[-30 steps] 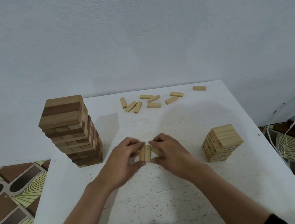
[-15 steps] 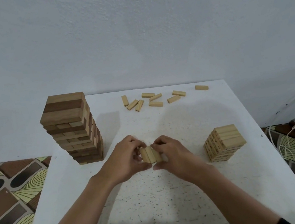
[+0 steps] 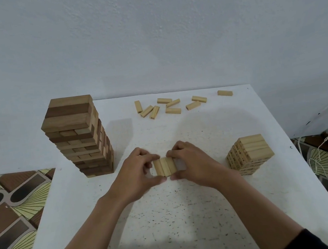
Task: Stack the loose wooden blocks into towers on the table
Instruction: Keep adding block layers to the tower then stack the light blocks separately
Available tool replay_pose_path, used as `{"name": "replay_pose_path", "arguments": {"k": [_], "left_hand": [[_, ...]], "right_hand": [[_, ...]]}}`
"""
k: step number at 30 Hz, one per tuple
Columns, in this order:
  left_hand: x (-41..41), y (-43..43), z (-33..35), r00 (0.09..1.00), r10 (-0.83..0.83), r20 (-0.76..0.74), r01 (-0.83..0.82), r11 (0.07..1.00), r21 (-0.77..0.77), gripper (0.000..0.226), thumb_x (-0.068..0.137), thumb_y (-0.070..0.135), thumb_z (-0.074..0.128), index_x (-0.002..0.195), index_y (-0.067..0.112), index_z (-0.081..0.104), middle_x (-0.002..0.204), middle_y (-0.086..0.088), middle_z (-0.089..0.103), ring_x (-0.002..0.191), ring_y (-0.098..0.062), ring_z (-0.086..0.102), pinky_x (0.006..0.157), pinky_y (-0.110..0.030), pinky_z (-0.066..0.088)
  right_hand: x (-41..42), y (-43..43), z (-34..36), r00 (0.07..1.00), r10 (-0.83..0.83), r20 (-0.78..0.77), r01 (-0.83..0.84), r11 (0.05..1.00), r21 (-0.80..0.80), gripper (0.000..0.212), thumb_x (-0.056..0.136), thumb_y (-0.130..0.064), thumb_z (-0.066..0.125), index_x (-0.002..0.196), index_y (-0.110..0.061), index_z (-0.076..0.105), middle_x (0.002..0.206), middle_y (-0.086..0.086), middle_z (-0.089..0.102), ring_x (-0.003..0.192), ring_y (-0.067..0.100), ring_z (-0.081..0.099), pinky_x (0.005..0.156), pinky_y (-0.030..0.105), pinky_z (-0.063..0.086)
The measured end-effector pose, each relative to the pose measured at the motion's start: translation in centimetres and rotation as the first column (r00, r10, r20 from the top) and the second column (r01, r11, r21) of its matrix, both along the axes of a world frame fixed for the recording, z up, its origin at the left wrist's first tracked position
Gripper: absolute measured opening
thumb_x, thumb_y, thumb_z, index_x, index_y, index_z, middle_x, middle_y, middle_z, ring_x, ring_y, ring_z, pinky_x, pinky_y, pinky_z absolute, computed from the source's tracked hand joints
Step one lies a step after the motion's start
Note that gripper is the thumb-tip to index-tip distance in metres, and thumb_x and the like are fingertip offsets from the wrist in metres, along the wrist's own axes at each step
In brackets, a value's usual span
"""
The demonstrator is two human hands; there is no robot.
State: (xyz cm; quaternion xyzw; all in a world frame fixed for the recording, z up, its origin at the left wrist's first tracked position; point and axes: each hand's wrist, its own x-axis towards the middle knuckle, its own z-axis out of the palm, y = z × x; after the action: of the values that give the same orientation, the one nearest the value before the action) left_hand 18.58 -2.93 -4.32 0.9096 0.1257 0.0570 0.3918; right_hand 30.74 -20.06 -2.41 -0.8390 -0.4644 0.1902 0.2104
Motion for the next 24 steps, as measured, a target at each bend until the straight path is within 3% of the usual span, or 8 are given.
{"name": "replay_pose_path", "arguments": {"k": [5, 9, 14, 20, 24], "left_hand": [[0.1, -0.1, 0.0, 0.999, -0.042, -0.020, 0.043, 0.998, 0.046, 0.065, 0.074, 0.040, 0.087, 0.132, 0.028, 0.064, 0.106, 0.012, 0.047, 0.091, -0.003, 0.052, 0.073, -0.013, 0.044], [0.2, 0.0, 0.0, 0.997, -0.068, -0.019, 0.069, 0.996, 0.048, 0.062, 0.076, 0.040, 0.086, 0.132, 0.029, 0.063, 0.106, 0.014, 0.047, 0.094, -0.003, 0.051, 0.073, -0.013, 0.041], [0.2, 0.1, 0.1, 0.996, -0.091, -0.020, 0.092, 0.994, 0.051, 0.060, 0.075, 0.042, 0.086, 0.130, 0.028, 0.065, 0.105, 0.019, 0.050, 0.094, -0.001, 0.051, 0.073, -0.011, 0.039], [-0.1, -0.2, 1.0, 0.992, -0.125, 0.008, 0.124, 0.991, 0.050, 0.058, 0.070, 0.044, 0.088, 0.121, 0.024, 0.069, 0.103, 0.017, 0.052, 0.095, -0.006, 0.052, 0.073, -0.015, 0.044], [-0.5, -0.6, 3.3, 0.988, -0.123, 0.098, 0.113, 0.989, 0.100, 0.060, 0.069, 0.042, 0.091, 0.122, 0.025, 0.069, 0.097, 0.018, 0.049, 0.090, -0.006, 0.052, 0.071, -0.015, 0.045]], "right_hand": [[0.2, 0.0, -0.2, 1.000, 0.011, -0.011, -0.011, 1.000, 0.019, 0.060, 0.079, -0.042, 0.081, 0.132, -0.023, 0.059, 0.112, -0.011, 0.045, 0.101, 0.006, 0.039, 0.078, 0.014, 0.030], [0.1, 0.1, -0.1, 1.000, 0.011, -0.020, -0.010, 1.000, 0.013, 0.064, 0.080, -0.043, 0.080, 0.136, -0.023, 0.057, 0.111, -0.010, 0.044, 0.101, 0.006, 0.040, 0.081, 0.022, 0.034], [0.2, 0.2, 0.1, 0.998, 0.059, 0.001, -0.059, 0.998, -0.012, 0.055, 0.083, -0.044, 0.076, 0.131, -0.022, 0.058, 0.111, -0.010, 0.043, 0.100, 0.006, 0.038, 0.079, 0.020, 0.033], [-0.3, 0.1, 1.4, 0.991, 0.118, 0.061, -0.115, 0.993, -0.037, 0.046, 0.085, -0.044, 0.074, 0.122, -0.022, 0.061, 0.114, -0.010, 0.044, 0.108, 0.008, 0.037, 0.090, 0.028, 0.042], [-1.0, -0.8, 4.2, 0.986, 0.098, 0.138, -0.100, 0.995, 0.011, 0.052, 0.087, -0.044, 0.073, 0.131, -0.021, 0.058, 0.122, -0.010, 0.044, 0.116, 0.007, 0.037, 0.096, 0.027, 0.044]]}}
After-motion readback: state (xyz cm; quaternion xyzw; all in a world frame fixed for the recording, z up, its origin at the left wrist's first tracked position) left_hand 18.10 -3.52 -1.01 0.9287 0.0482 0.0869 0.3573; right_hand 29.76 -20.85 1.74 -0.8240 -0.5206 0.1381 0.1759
